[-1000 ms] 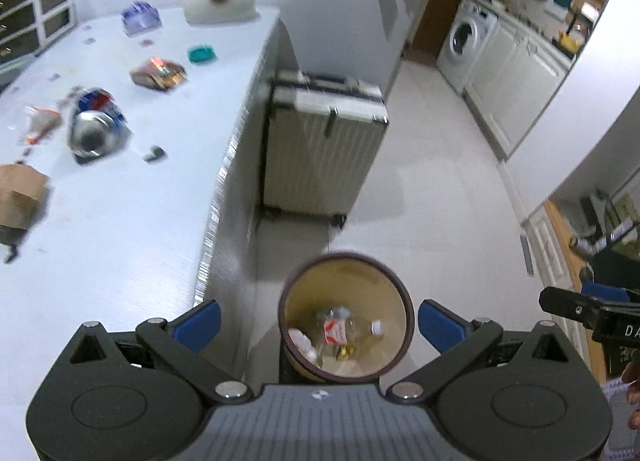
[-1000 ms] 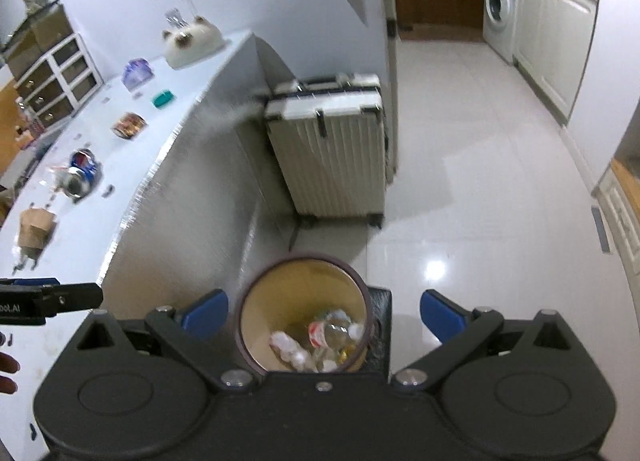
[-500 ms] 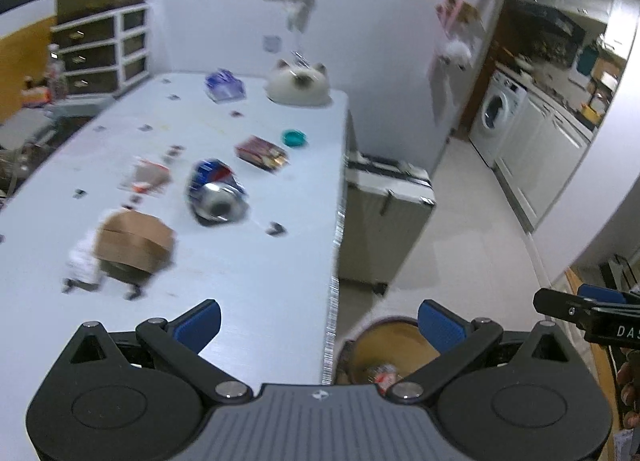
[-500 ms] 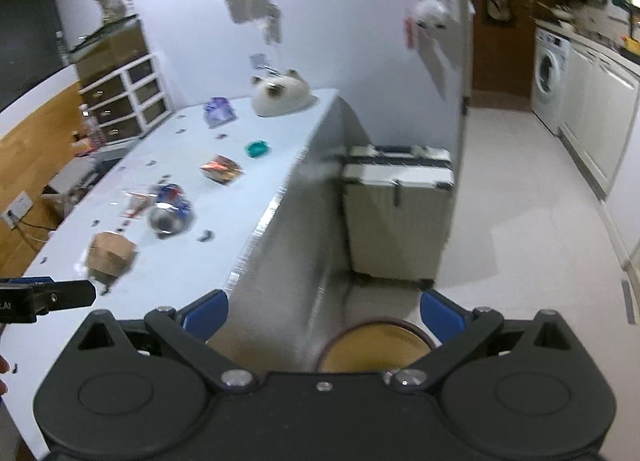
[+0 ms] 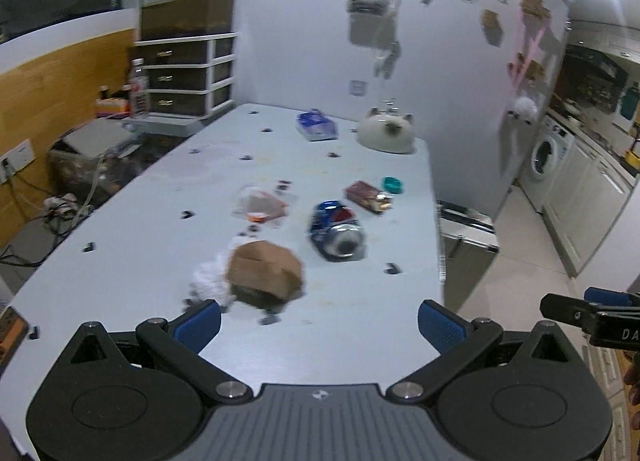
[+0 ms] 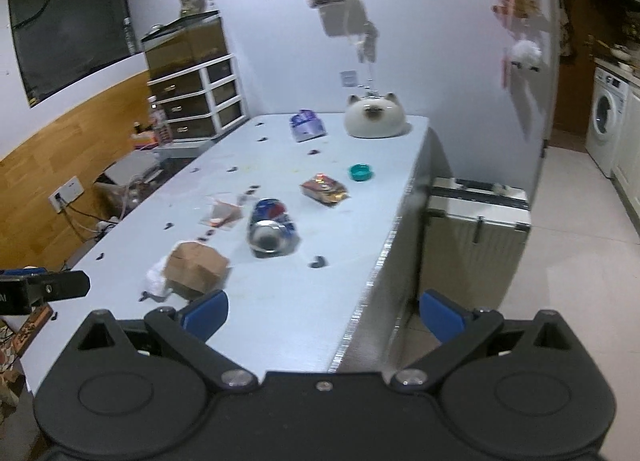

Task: Collect trash
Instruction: 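Grasp the white tissue with the left tool while the right tool grasps the brown paper bag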

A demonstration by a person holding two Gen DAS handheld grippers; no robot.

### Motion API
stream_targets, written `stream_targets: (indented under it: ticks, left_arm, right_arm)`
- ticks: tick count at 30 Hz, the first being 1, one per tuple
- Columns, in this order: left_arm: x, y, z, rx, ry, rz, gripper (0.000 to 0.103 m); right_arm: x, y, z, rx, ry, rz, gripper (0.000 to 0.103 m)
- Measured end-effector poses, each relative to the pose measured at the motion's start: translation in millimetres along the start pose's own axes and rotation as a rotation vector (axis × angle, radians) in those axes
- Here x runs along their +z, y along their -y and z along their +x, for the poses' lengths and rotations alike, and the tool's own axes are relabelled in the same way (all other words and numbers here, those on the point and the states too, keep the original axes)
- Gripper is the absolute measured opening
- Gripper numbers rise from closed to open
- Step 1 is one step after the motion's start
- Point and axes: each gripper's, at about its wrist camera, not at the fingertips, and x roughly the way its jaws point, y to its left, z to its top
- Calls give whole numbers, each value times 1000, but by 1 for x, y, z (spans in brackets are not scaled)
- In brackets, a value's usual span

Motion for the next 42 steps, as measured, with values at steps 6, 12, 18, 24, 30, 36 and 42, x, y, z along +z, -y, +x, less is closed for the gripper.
stream_targets:
  ticks: [6, 12, 18, 24, 30, 36, 42]
  left_arm:
    - [3, -37, 9, 49, 1, -50, 103]
    - [13, -54, 37, 74, -22, -87, 103]
    - [33, -59, 76, 89, -52, -107, 103]
    - [50, -68, 111, 100, -84, -129, 103]
    - [63, -82, 148, 86, -114, -168, 103]
    - [70, -100, 176, 60, -134, -205, 103]
    - [65, -119, 198, 33, -154, -232, 100]
  right_arm:
    - [7, -33, 29, 46, -18, -38, 103]
    - [29, -51, 66, 116, -16, -108, 103]
    - [52, -64, 129, 257, -56, -275, 103]
    - [60, -88, 201, 410, -103, -473, 103]
    - [51, -118, 259, 519, -137, -653, 103]
    - [43, -144, 305, 615, -213, -737, 103]
    - [28, -160, 331, 600, -289, -777, 100]
